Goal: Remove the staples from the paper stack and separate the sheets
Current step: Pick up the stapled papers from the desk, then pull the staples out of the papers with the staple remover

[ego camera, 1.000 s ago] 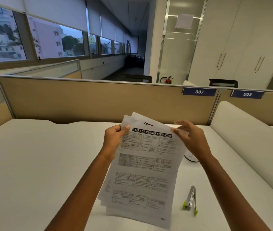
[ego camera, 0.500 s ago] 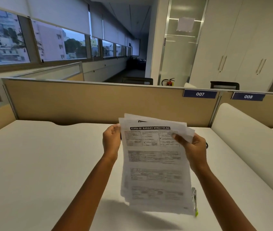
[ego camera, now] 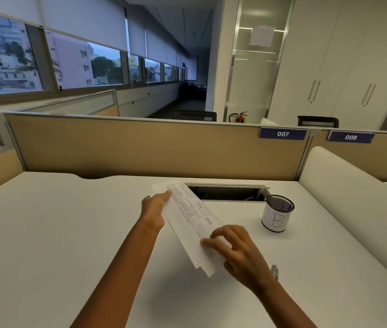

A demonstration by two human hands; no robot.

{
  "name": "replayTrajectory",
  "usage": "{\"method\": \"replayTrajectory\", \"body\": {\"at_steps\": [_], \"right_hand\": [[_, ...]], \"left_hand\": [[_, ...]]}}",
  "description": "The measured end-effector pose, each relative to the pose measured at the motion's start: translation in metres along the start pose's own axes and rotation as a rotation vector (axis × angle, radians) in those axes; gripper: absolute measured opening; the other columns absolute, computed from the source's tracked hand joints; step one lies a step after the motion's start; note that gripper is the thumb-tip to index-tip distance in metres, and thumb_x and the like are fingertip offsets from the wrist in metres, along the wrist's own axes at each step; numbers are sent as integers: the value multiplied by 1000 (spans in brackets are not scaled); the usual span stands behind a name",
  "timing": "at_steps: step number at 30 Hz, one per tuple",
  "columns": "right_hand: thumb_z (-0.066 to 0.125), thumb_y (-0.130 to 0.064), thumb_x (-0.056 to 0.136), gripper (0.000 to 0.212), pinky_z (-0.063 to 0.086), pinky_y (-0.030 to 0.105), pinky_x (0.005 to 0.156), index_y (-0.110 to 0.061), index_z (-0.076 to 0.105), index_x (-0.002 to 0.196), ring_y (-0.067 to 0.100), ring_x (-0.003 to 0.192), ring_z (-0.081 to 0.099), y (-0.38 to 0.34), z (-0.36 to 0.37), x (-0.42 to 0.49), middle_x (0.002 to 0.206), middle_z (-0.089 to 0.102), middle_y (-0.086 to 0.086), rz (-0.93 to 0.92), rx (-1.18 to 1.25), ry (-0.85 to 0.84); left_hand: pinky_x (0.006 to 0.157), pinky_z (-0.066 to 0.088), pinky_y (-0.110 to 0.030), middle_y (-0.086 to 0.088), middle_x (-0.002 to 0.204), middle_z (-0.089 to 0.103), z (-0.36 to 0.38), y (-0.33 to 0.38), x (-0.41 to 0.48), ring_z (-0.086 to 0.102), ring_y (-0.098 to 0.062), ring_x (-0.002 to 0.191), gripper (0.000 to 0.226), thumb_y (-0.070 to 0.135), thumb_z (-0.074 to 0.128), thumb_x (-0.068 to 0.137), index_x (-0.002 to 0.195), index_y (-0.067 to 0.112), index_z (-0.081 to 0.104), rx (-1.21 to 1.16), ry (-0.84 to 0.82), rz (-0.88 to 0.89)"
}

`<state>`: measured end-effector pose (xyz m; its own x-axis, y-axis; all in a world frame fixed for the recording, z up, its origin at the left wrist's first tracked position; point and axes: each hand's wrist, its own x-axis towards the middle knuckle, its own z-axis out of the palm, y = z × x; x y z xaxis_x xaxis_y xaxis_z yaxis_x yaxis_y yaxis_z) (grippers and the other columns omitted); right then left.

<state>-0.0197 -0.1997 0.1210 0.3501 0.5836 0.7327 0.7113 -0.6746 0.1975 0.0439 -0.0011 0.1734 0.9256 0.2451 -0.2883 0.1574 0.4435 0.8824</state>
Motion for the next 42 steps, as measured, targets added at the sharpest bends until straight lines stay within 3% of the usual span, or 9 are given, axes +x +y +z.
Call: {"method": "replayTrajectory", "body": {"at_steps": [4,7,13,18,24,27,30,36,42], "right_hand": [[84,-4,50,71,56,30,72,-24,53,111,20,89,67,4,17,-32,99,70,3,209,-10,-247],[71,17,50,71,55,37,70,-16,61,113,30,94,65,14,29,-56,108,66,11,567,10,-275],[48,-41,89,49,42,44,94,-18,37,131,29,121,35,28,33,-92,133,33,12,1352,-92,-567],[55,-33,86,50,40,47,94,-13,35,127,37,115,35,30,34,-102,123,36,21,1664,85,-654],[54,-10,85,43,44,39,85,-2,37,124,38,105,49,38,33,-109,114,51,26,1630,253,-618],[54,-12,89,8,47,31,54,-8,53,83,27,59,52,36,27,-95,72,55,17,1813,742,-335],[46,-15,93,24,51,29,49,-3,54,73,24,56,54,28,30,-72,68,54,13,1900,1114,-135],[46,-19,93,25,53,23,45,-1,59,103,15,47,59,1,15,-3,66,64,6,1633,1613,-217],[46,-30,94,30,52,19,45,-6,65,96,9,46,61,-16,2,41,58,68,-1,1450,1645,-377]], "left_hand": [[75,48,-42,-13,96,60,-6,-14,0,60,-26,76,8,8,61,81,87,6,58,16,17,78],[68,50,-38,-11,89,62,-11,-24,-2,61,-22,70,7,12,63,80,86,11,59,54,17,121],[65,52,-35,-9,89,65,-14,-40,-7,62,-25,75,6,14,63,80,85,15,60,79,18,176],[67,52,-38,-10,93,64,-18,-48,-10,62,-24,74,5,18,60,82,79,21,58,117,19,180],[58,52,-31,-7,87,64,-20,-54,-11,62,-20,68,5,18,59,83,78,20,58,132,46,197],[56,52,-29,-4,81,64,-18,-56,-12,63,-19,67,12,17,60,82,73,23,57,132,53,226],[50,52,-24,0,74,64,-14,-59,-14,63,-16,64,11,16,61,82,73,22,58,130,58,253],[44,52,-15,1,74,63,-8,-67,-24,63,-16,63,7,21,61,82,76,24,57,200,45,352],[44,47,-5,1,83,62,-2,-70,-37,61,-9,61,6,19,57,84,80,23,56,307,35,531]]}}
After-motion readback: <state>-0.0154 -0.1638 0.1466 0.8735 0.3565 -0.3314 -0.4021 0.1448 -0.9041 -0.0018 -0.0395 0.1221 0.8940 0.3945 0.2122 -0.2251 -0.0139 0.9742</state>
